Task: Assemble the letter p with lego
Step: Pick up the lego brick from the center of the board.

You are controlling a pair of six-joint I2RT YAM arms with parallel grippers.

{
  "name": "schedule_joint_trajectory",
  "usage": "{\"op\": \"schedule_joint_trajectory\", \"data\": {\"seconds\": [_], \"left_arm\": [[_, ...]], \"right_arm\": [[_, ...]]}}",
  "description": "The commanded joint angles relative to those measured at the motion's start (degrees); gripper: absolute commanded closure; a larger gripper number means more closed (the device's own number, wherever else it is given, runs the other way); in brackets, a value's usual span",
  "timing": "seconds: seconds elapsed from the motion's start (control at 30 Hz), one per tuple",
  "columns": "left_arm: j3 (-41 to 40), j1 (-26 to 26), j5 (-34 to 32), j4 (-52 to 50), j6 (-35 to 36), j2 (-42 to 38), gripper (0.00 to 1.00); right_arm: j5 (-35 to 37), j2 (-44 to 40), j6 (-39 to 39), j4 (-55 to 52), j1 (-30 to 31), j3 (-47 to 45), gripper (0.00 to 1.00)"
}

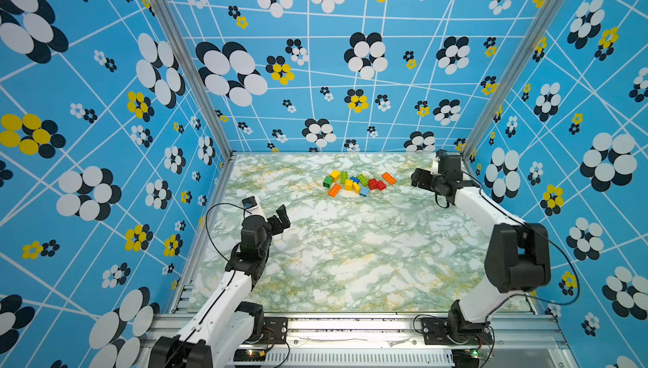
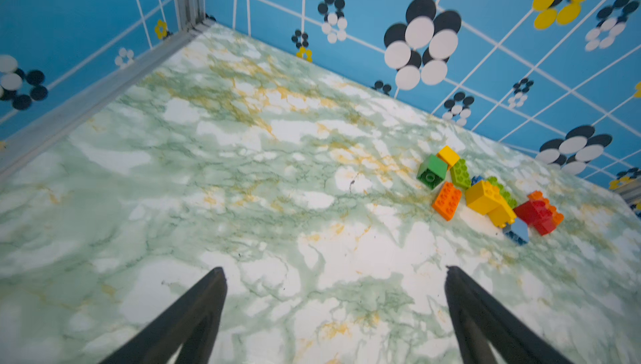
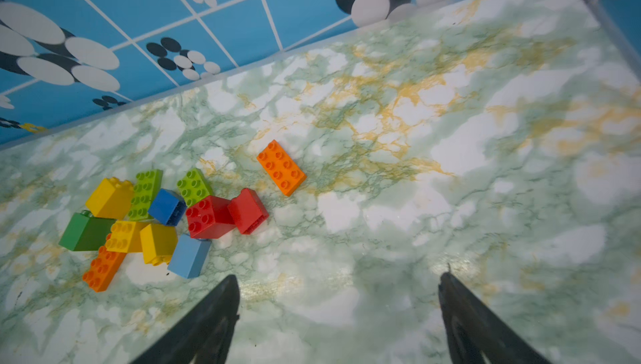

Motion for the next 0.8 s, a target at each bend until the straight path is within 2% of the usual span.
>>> {"op": "schedule_joint_trajectory", "data": {"seconds": [0.0, 0.07, 0.2, 0.4, 0.53, 0.77], "left_arm": [[2.3, 0.4, 4.7, 0.1, 0.9, 3.6, 0.01], [2.9, 0.3, 5.2, 0.5, 1.5, 5.4, 0.01], [2.2, 0.3, 3.6, 2.7, 2.3, 6.7, 0.01], [-1.1, 0.2, 0.0, 5.4, 2.7, 3.2, 0.01], [-2.8, 0.2, -3.5, 5.7, 3.0, 0.2, 0.01], [-5.6, 0.2, -7.5, 6.6, 3.0, -4.4, 0.01]], "right_arm": [[-1.8, 7.6, -8.5, -10.9, 2.6, 9.2, 0.12], [-1.9, 12.2, -12.0, -15.6, 4.5, 15.2, 0.19], [-2.3, 19.6, -17.1, -21.7, 5.5, 25.1, 0.23], [-4.2, 30.4, -23.6, -31.3, 6.5, 38.4, 0.32], [-4.0, 36.5, -25.0, -36.0, 6.8, 46.2, 0.4], [-2.6, 43.3, -25.5, -40.2, 7.1, 56.3, 0.47]]}}
